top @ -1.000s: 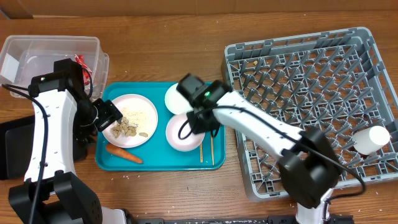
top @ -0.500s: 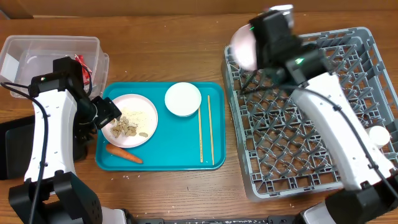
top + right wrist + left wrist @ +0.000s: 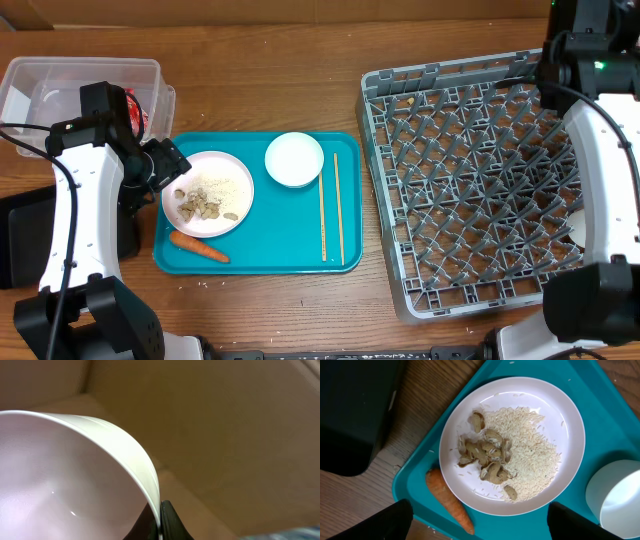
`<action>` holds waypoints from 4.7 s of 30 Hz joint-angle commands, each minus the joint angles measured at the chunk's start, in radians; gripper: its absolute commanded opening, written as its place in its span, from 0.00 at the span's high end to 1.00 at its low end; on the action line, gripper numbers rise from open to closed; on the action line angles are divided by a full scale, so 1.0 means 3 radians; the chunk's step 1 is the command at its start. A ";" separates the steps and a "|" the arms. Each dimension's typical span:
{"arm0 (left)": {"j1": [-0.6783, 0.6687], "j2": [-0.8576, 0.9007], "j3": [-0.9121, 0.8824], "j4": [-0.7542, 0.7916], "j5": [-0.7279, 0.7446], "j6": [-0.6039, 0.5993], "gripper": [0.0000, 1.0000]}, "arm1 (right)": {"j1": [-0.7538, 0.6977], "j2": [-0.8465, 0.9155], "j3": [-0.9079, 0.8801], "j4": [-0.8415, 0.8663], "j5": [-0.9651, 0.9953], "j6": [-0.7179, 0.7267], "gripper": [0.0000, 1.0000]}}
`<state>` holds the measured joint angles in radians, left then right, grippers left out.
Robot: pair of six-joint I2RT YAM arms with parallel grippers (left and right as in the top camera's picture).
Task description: Sort waste into correct bins and load items into the dishwasher
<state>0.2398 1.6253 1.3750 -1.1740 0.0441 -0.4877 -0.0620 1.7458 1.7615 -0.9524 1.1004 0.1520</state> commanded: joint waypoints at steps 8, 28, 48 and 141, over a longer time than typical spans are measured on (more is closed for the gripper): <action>0.0006 -0.0067 0.0019 -0.0038 -0.0080 0.0061 0.12 | -0.0095 0.0727 -0.0079 0.0017 0.1169 -0.0013 0.96; 0.0006 -0.0067 0.0019 -0.0048 -0.0057 -0.0024 0.12 | 0.0004 0.1183 -0.0181 -0.0215 0.0490 0.0023 0.96; 0.0006 -0.0067 0.0019 -0.0014 0.0004 -0.0023 0.10 | 0.0720 0.1030 -0.0050 -0.0646 -0.0520 0.0370 0.00; 0.0004 -0.0067 0.0019 0.0014 0.0090 -0.0022 0.10 | 0.1091 0.1139 0.1434 -0.1247 0.1307 0.1198 0.96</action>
<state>0.2398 1.6253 1.3750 -1.1763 0.0681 -0.4919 0.3035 2.0777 2.2456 -1.2915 0.9985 0.3290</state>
